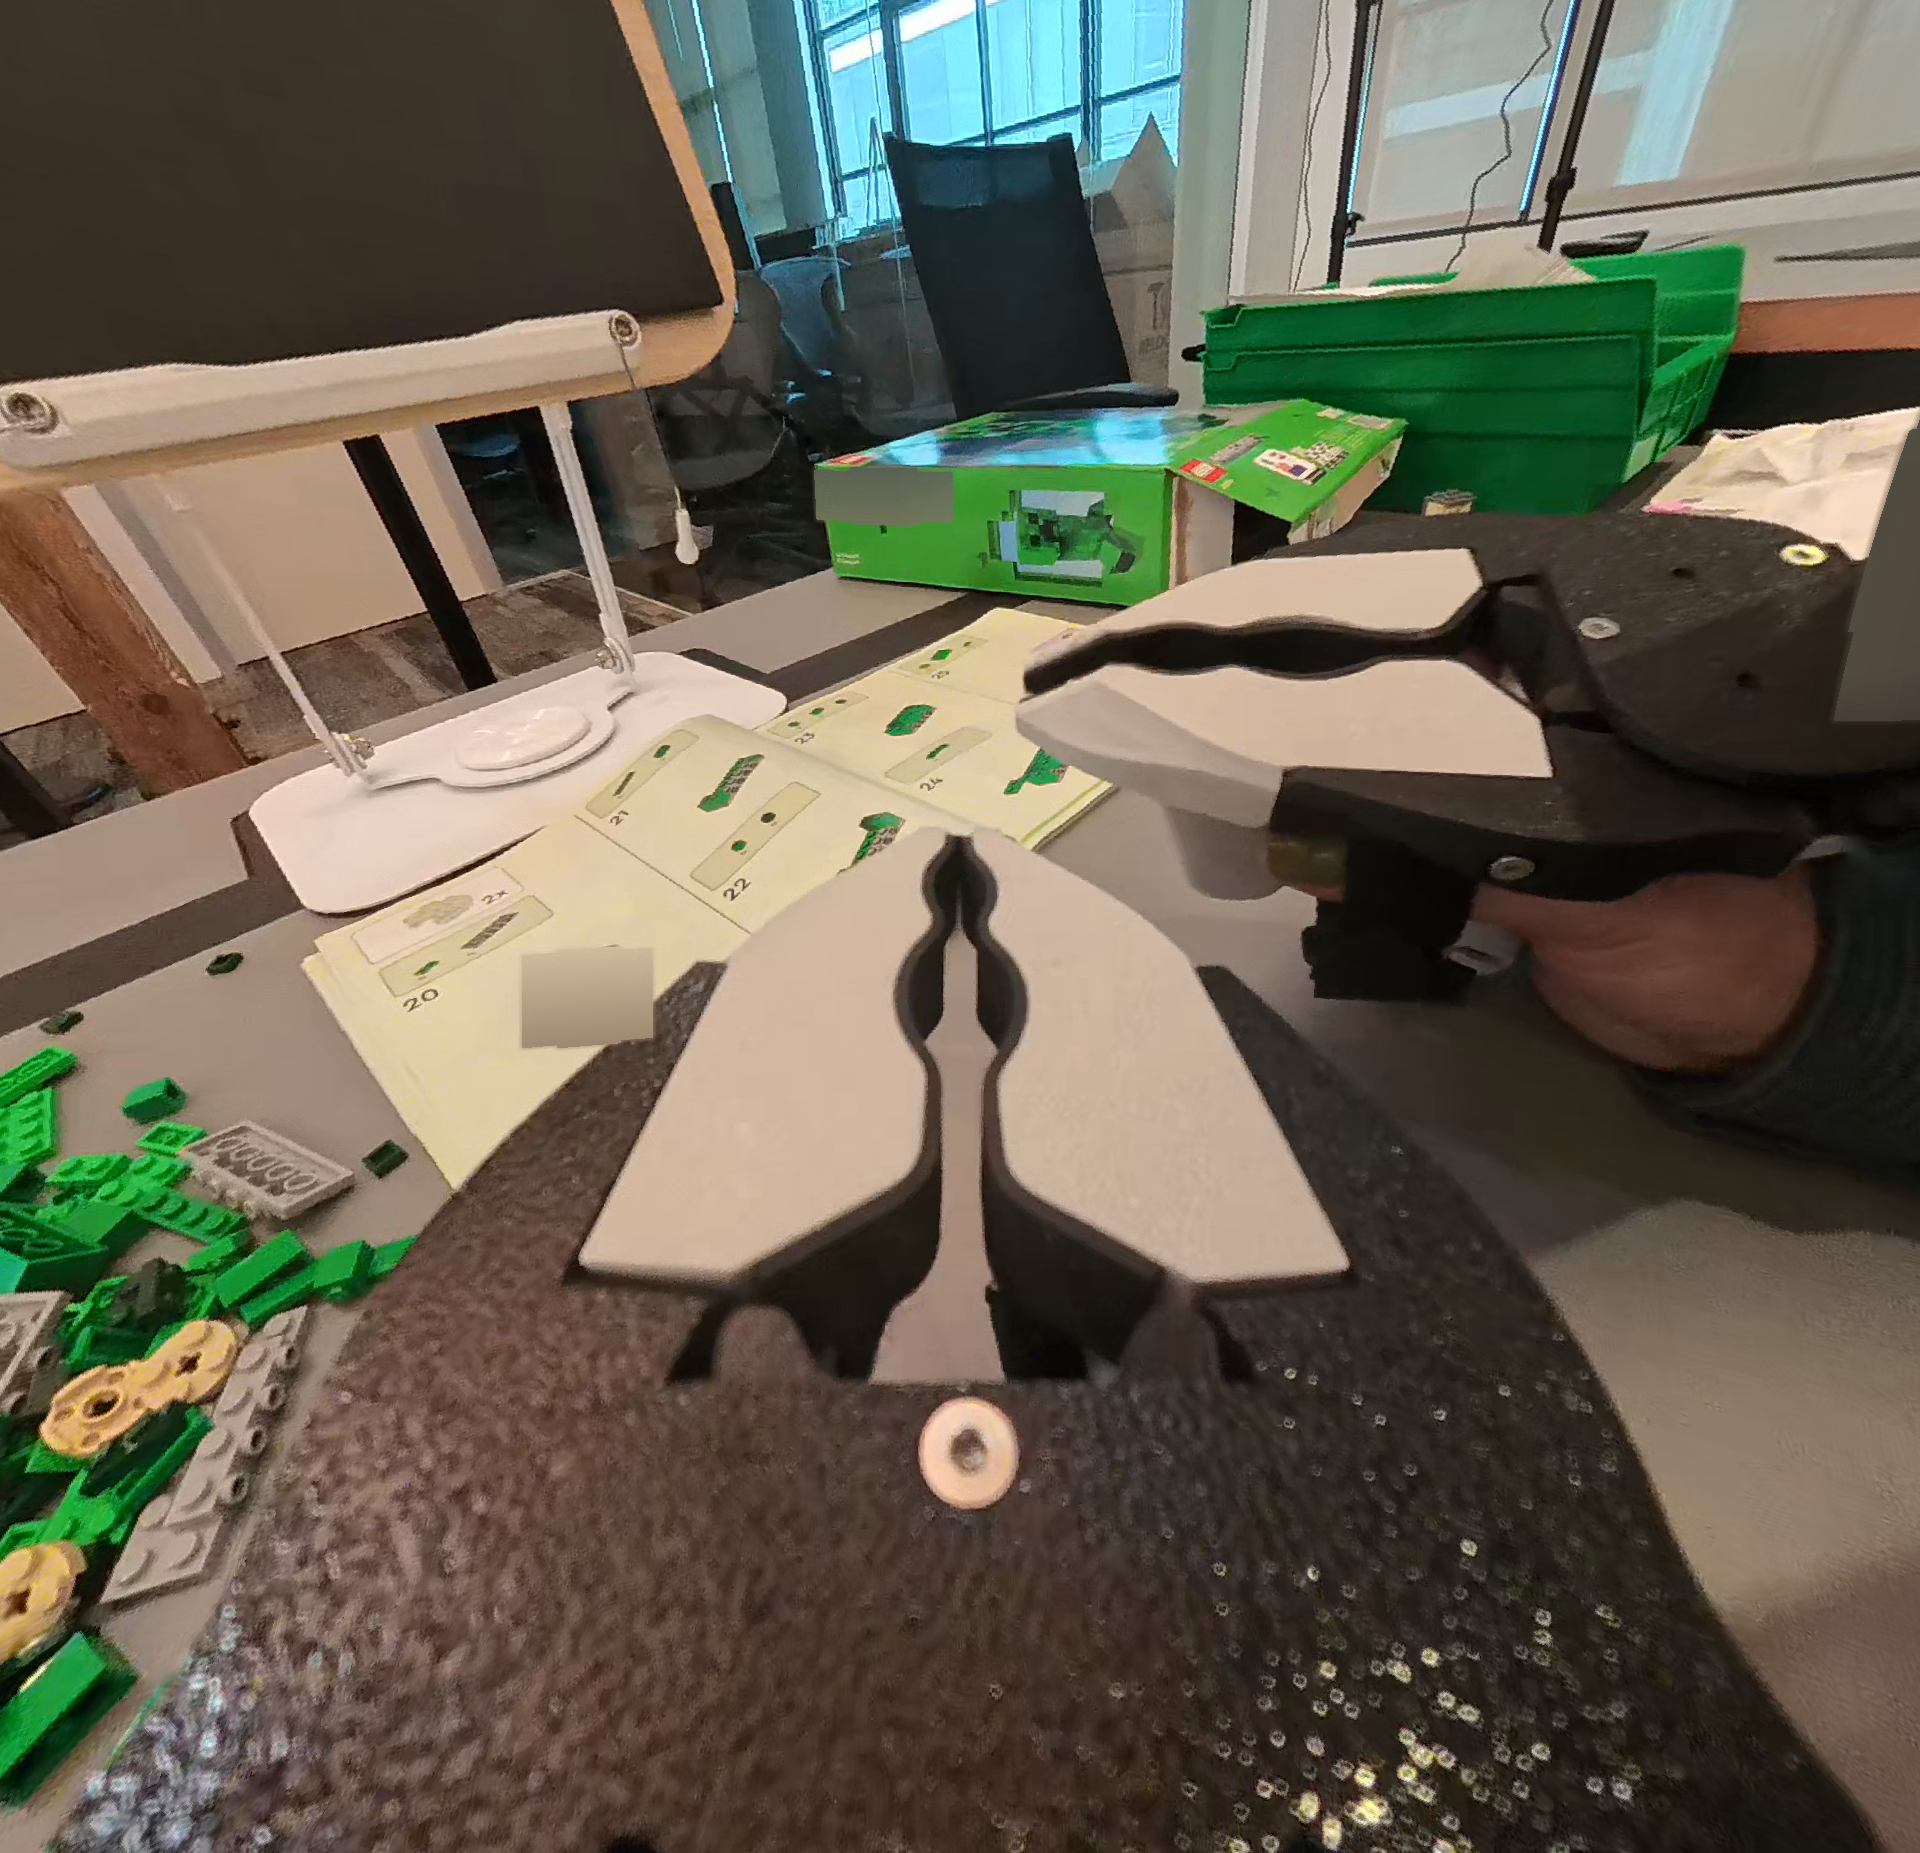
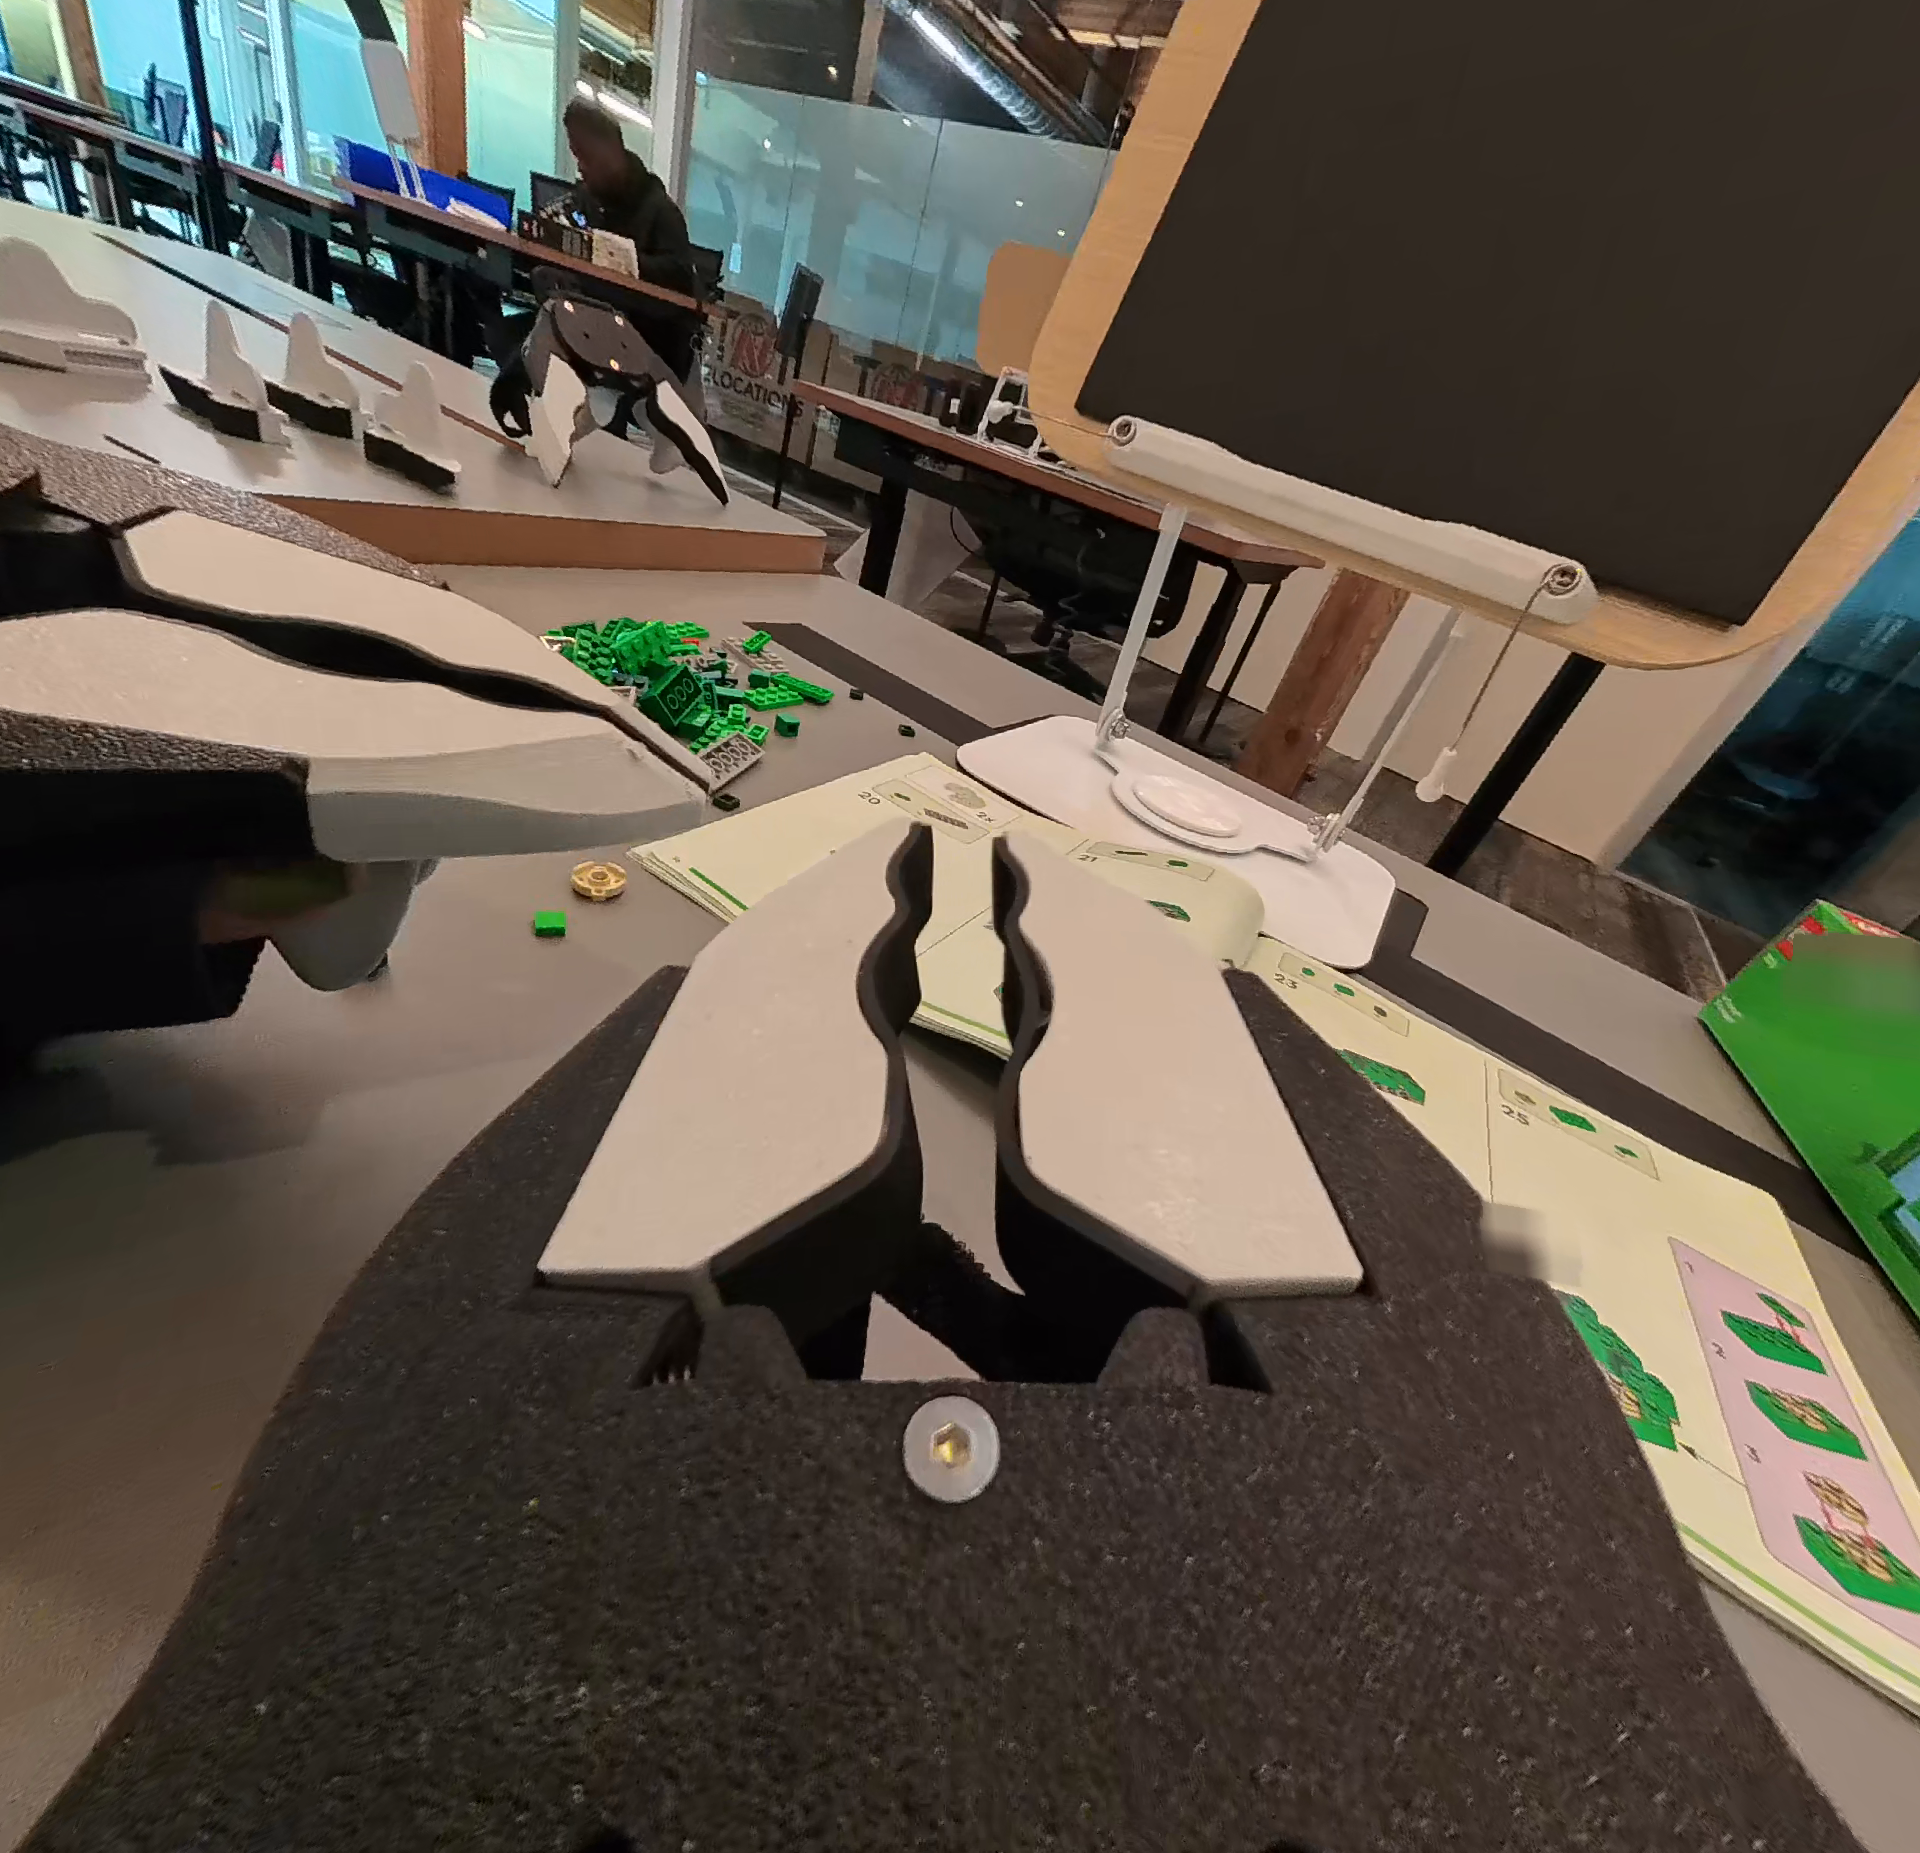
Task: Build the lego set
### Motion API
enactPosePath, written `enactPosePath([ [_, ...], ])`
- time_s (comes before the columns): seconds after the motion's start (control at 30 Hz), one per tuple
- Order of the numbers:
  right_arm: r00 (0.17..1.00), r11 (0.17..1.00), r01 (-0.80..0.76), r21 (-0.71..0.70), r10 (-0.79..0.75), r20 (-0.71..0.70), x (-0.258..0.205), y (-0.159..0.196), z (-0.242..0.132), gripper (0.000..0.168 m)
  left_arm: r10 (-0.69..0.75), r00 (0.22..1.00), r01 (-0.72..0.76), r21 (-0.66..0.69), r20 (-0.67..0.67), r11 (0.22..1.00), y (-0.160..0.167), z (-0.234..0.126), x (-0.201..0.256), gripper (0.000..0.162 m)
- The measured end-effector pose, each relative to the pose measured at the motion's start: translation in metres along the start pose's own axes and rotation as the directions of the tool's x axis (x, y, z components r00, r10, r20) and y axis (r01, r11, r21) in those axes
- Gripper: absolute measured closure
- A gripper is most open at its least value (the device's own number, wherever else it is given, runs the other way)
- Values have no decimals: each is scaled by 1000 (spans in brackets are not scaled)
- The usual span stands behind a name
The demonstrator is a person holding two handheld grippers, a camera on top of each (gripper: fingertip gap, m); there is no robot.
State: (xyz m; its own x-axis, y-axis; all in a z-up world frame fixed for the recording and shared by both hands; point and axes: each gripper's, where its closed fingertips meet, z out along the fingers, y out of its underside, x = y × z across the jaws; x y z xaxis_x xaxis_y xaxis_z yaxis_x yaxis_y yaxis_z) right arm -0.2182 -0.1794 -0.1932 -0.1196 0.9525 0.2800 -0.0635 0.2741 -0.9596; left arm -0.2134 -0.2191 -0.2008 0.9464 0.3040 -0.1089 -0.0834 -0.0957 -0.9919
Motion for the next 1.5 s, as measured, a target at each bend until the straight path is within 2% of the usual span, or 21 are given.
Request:
enactPosePath([
  [0.33,998,998,-64,11,64,3,5,-1,0,147,-2,1000,2,2,2,1000,0,0,-1,162],
  [0.4,998,998,-62,10,62,3,5,-1,0,146,1,1000,-1,6,7,1000,-1,0,-1,144],
  [0.47,998,998,-57,11,57,5,4,-1,0,146,4,1000,-4,7,3,1000,-1,0,0,143],
  [0.83,1000,1000,-8,5,8,-3,1,-1,1,147,15,1000,-15,3,12,1000,0,1,0,145],
  [0.87,1000,1000,-2,3,2,-8,1,-1,1,151,15,1000,-15,4,20,1000,0,1,-1,150],
  [0.9,1000,1000,3,0,-3,-10,0,0,1,168,15,1000,-15,3,25,1000,0,1,-2,162],
  [1.5,998,999,50,-8,-50,32,-9,1,2,168,31,999,-31,-12,-19,999,1,2,5,162],
])
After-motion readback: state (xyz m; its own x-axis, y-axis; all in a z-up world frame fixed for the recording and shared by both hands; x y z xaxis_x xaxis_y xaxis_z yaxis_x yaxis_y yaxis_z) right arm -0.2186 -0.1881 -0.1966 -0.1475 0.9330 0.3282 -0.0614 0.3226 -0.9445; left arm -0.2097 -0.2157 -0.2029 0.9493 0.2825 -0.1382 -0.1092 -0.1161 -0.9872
